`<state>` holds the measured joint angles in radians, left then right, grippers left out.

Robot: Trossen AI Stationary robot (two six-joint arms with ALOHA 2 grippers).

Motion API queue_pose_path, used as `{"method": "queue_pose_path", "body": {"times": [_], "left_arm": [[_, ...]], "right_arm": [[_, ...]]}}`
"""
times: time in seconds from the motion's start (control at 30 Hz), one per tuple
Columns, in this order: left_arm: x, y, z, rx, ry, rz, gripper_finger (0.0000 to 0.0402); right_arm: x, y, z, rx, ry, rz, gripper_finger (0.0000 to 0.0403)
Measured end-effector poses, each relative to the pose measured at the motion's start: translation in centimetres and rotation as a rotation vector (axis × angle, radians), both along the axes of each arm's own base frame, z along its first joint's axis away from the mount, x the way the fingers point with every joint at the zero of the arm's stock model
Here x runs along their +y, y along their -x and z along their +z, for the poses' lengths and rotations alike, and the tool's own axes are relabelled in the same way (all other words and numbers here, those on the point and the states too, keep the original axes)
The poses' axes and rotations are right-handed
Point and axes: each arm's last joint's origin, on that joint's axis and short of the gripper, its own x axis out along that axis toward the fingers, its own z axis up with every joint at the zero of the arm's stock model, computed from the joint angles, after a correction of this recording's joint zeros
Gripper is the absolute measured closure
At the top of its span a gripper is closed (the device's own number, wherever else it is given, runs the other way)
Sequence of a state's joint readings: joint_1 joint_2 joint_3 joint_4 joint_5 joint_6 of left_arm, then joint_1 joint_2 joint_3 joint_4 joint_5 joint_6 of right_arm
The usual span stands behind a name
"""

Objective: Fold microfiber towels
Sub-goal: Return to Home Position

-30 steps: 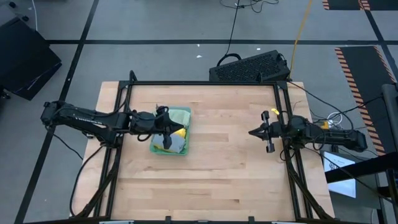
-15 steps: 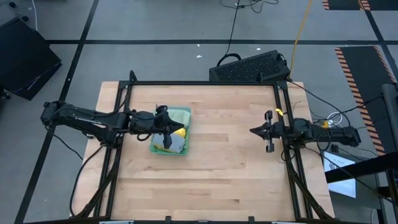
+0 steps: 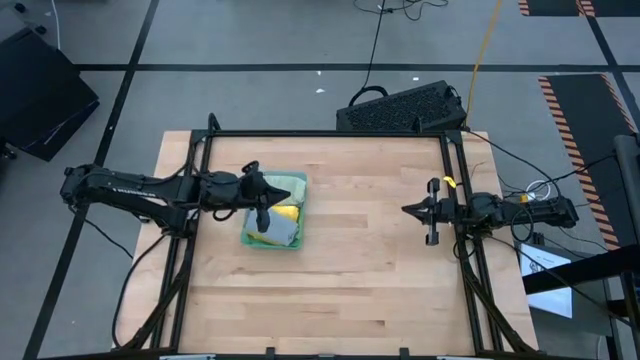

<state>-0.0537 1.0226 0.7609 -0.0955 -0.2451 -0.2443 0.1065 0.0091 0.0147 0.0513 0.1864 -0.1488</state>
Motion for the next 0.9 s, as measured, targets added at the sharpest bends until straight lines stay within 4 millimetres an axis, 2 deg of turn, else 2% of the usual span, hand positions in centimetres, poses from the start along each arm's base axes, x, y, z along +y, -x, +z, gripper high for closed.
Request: {"method": "queue_pose_path", "body": {"times": [0.23, 0.53, 0.73, 0.9], "left_arm": [[0.2, 0.4, 0.4, -0.015, 0.004, 0.002, 0.0398], [-0.8, 1.2, 0.3, 0.018, 0.04, -0.037, 0.0398], [-1.2, 1.6, -0.9, 0.089, 0.043, -0.049, 0.0399], [-2.2, 2.4, -2.3, 0.054, 0.045, -0.052, 0.0399]], "right_arm": [[0.0, 0.0, 0.0, 0.002, -0.005, 0.001, 0.0403], [0.0, 0.0, 0.1, -0.005, -0.006, 0.001, 0.0403], [0.0, -0.1, 0.2, -0.023, -0.007, 0.001, 0.0403], [0.0, -0.1, 0.3, -0.029, -0.008, 0.001, 0.0403]]}}
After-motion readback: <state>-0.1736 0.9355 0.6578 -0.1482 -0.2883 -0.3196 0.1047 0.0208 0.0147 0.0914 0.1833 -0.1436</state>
